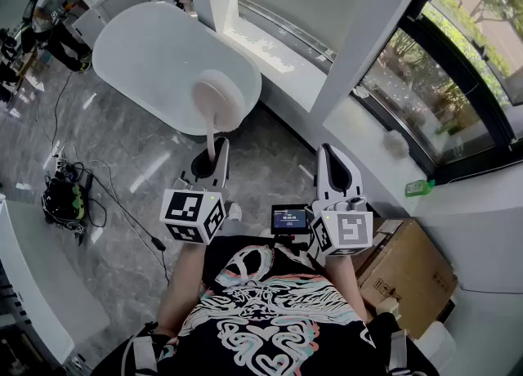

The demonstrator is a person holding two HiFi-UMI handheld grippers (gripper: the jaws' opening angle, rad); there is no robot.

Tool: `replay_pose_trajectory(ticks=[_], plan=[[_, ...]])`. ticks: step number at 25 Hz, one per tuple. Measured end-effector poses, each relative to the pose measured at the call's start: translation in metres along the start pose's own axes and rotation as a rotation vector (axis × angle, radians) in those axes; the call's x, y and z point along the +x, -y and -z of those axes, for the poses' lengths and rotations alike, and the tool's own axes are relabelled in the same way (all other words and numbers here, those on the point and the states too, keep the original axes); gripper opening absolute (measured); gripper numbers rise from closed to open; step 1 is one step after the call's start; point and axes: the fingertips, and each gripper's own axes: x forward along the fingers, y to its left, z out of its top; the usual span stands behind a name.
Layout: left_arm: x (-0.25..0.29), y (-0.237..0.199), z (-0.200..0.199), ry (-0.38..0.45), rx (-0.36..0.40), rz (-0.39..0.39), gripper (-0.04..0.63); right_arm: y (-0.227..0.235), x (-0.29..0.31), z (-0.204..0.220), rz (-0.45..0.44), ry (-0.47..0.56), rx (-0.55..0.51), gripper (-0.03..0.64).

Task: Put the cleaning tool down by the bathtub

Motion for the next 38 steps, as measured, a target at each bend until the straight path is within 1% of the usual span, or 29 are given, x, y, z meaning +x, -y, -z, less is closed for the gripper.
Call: replay_pose_trajectory(ticks=[10, 16, 21, 23, 26, 28, 31, 35, 38], plan=[[0.005, 0.008, -0.002, -0.002, -0.009, -0.001, 0.018, 0.014, -0.006, 0.001, 0.022, 0.0, 0.004, 0.025], [0.009, 0.013, 0.002, -0.017, -0.005, 0.006, 0.018, 0.026, -0.01, 0.005, 0.046, 0.007, 0.048, 0.026], [0.02, 0.005, 0.005, -0.022, -0.008, -0.002, 0.018, 0.028, -0.006, 0.004, 0.007, 0.051, 0.111, 0.026], [0.026, 0.0, 0.005, -0.023, -0.01, -0.002, 0.018, 0.027, 0.001, 0.006, 0.004, 0.042, 0.103, 0.026], [0.04, -0.011, 0.003, -0.026, -0.015, -0.005, 0.018, 0.024, 0.02, 0.013, -0.004, 0.01, 0.079, 0.026], [0.053, -0.019, 0.001, -0.028, -0.013, -0.007, 0.018, 0.023, 0.036, 0.017, -0.018, -0.005, 0.083, 0.026], [0.076, -0.034, -0.004, -0.025, -0.002, -0.008, 0.018, 0.023, 0.067, 0.018, -0.042, -0.002, 0.097, 0.026], [0.11, -0.068, -0.019, -0.021, 0.043, -0.032, 0.018, 0.021, 0.117, 0.017, -0.054, -0.009, 0.07, 0.026], [0.141, -0.094, -0.03, -0.02, 0.034, -0.033, 0.018, 0.023, 0.158, 0.017, -0.054, -0.025, 0.045, 0.026]])
